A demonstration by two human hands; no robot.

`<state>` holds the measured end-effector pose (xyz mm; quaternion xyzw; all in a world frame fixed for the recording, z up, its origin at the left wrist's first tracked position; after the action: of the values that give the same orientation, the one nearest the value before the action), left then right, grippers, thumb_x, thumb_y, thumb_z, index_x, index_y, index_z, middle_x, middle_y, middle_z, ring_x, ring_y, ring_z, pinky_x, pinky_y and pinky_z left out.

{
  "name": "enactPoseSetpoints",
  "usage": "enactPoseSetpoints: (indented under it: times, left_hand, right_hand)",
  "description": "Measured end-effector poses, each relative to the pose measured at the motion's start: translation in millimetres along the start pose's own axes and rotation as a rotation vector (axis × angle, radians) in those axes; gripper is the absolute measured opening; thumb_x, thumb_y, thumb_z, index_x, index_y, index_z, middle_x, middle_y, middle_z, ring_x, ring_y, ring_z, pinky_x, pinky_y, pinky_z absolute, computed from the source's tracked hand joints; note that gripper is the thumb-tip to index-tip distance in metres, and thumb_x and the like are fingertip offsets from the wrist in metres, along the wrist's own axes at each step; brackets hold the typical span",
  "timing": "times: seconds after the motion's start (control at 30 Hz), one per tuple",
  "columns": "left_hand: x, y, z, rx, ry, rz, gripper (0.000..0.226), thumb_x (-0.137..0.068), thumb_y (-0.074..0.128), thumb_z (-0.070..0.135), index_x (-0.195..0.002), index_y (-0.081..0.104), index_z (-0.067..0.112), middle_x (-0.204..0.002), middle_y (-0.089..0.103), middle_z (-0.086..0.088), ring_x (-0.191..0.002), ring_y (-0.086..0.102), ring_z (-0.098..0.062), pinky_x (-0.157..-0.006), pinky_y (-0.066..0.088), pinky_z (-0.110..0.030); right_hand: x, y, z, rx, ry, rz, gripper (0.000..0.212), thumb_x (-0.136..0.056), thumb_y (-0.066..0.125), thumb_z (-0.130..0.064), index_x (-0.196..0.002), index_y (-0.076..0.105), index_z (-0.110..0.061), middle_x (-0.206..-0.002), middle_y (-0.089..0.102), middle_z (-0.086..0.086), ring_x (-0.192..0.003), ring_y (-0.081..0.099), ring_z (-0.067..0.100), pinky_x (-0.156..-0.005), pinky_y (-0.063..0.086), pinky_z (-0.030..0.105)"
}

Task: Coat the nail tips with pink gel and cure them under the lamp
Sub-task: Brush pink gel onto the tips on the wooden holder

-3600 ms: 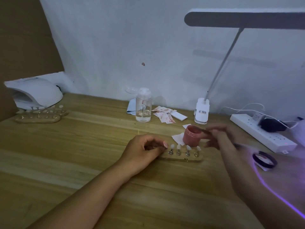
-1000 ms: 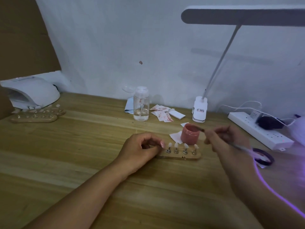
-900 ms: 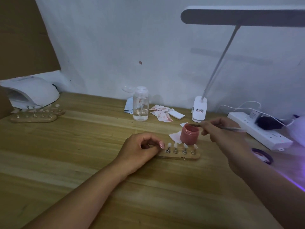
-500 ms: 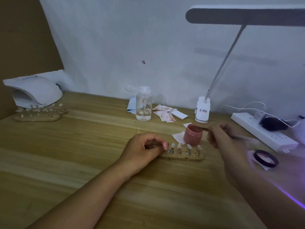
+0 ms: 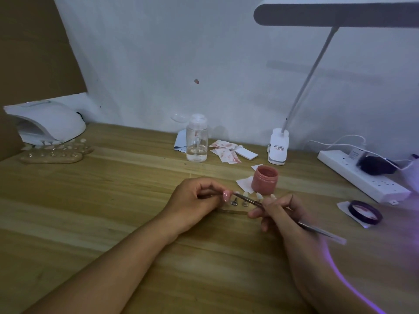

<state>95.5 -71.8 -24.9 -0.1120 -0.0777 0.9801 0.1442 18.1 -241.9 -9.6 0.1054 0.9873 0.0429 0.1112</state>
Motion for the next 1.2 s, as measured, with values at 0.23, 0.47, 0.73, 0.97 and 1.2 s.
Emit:
enactPoseSetpoints:
  times: [0.23, 0.47, 0.73, 0.97, 1.2]
  left_hand:
    - [-0.5, -0.4, -1.8, -0.003, 0.006, 0.006, 0.017, -0.087, 0.07, 0.004, -0.084, 0.075, 0.021, -0.096, 0.078, 0.001, -0.098, 0.072, -0.011, -0.089, 0.053, -0.031]
    - [-1.5, -0.9, -3.6, -0.006, 0.016, 0.008, 0.017, -0.088, 0.069, 0.002, -0.086, 0.075, 0.017, -0.095, 0.078, 0.001, -0.095, 0.072, -0.011, -0.083, 0.053, -0.026]
    - [-1.9, -1.0, -4.7, -0.02, 0.023, 0.003, 0.018, -0.088, 0.068, 0.0, -0.087, 0.075, 0.017, -0.095, 0.078, 0.001, -0.097, 0.072, -0.01, -0.087, 0.053, -0.026]
    - [-2.9, -1.0, -6.0, -0.032, 0.018, 0.001, 0.015, -0.088, 0.07, 0.003, -0.088, 0.075, 0.016, -0.094, 0.078, 0.003, -0.097, 0.072, -0.009, -0.089, 0.053, -0.027]
    - [-3.5, -1.2, -7.2, -0.037, 0.019, -0.006, 0.014, -0.088, 0.07, 0.004, -0.089, 0.076, 0.016, -0.093, 0.078, 0.003, -0.094, 0.072, -0.009, -0.087, 0.053, -0.026]
  right_hand:
    - [0.2, -1.3, 4.3, 0.055, 0.0, -0.029, 0.021, -0.089, 0.063, -0.017, -0.078, 0.053, -0.003, -0.073, 0.074, 0.009, -0.059, 0.055, 0.008, -0.059, 0.048, 0.013]
    - [1.2, -0.4, 5.6, 0.059, -0.004, -0.063, 0.016, -0.088, 0.064, -0.01, -0.082, 0.054, 0.0, -0.071, 0.073, 0.009, -0.059, 0.058, 0.005, -0.06, 0.048, 0.014]
    - [0.7, -1.6, 7.8, 0.087, -0.023, -0.063, 0.012, -0.088, 0.063, -0.001, -0.08, 0.053, -0.003, -0.07, 0.072, 0.009, -0.063, 0.063, 0.004, -0.066, 0.047, 0.021]
    - [1.5, 0.7, 7.6, 0.105, -0.03, -0.086, 0.013, -0.086, 0.065, 0.0, -0.082, 0.053, -0.003, -0.072, 0.072, 0.008, -0.07, 0.067, 0.009, -0.064, 0.048, 0.011]
    - [3.6, 0.9, 6.8, 0.128, -0.05, -0.087, 0.021, -0.084, 0.066, 0.004, -0.078, 0.052, -0.01, -0.073, 0.065, 0.016, -0.07, 0.058, 0.018, -0.065, 0.043, 0.025]
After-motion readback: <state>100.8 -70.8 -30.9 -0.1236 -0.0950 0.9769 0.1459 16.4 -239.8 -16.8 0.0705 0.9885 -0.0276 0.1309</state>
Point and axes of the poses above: each hand's wrist, its own x-axis away from the middle knuckle, its own y-axis out of the palm, z = x × y, the point moved 3 cm from there along -x, towards the middle knuckle
